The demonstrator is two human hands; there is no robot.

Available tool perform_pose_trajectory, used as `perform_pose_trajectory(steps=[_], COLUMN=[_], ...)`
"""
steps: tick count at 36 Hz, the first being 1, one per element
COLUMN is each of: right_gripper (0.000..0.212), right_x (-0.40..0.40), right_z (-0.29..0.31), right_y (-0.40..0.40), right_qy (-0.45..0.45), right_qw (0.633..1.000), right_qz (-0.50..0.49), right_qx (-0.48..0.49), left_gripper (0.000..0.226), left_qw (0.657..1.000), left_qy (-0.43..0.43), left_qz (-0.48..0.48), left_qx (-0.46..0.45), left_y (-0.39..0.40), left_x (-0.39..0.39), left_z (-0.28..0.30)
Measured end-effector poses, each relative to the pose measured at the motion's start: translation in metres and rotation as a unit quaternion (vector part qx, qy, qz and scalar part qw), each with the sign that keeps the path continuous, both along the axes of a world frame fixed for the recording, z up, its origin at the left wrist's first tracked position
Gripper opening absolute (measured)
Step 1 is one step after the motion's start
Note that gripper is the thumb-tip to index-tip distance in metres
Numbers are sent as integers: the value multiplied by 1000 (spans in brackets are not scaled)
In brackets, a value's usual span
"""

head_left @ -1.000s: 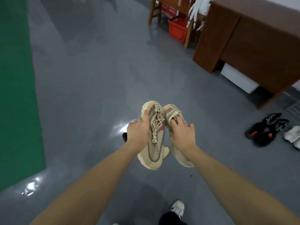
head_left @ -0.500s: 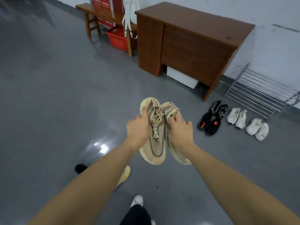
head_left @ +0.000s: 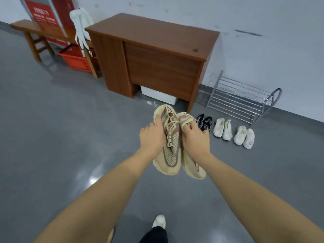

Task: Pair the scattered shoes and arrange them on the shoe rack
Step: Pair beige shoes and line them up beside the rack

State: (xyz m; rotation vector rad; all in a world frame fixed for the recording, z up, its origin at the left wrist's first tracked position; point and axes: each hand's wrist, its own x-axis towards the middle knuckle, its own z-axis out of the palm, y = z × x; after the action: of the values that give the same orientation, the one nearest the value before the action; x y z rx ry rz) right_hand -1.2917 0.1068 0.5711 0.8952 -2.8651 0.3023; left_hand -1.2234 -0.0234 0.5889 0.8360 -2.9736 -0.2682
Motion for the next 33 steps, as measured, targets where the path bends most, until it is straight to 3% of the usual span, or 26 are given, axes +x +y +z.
perform_pose_trajectory(steps=[13,33], right_gripper=[10,12], right_x=[-158,-412], right_z=[-14,-30], right_y=[60,230], right_qy=[0,-45], right_qw=[998,998], right_qz=[-51,9], right_qx=[-35,46], left_gripper=[59,58], left_qw=[999,999], left_qy=[-2,-10], left_qz=[-51,-3], left_qx=[-4,39], left_y=[55,226], left_x=[-166,-408], left_z=[-1,-35])
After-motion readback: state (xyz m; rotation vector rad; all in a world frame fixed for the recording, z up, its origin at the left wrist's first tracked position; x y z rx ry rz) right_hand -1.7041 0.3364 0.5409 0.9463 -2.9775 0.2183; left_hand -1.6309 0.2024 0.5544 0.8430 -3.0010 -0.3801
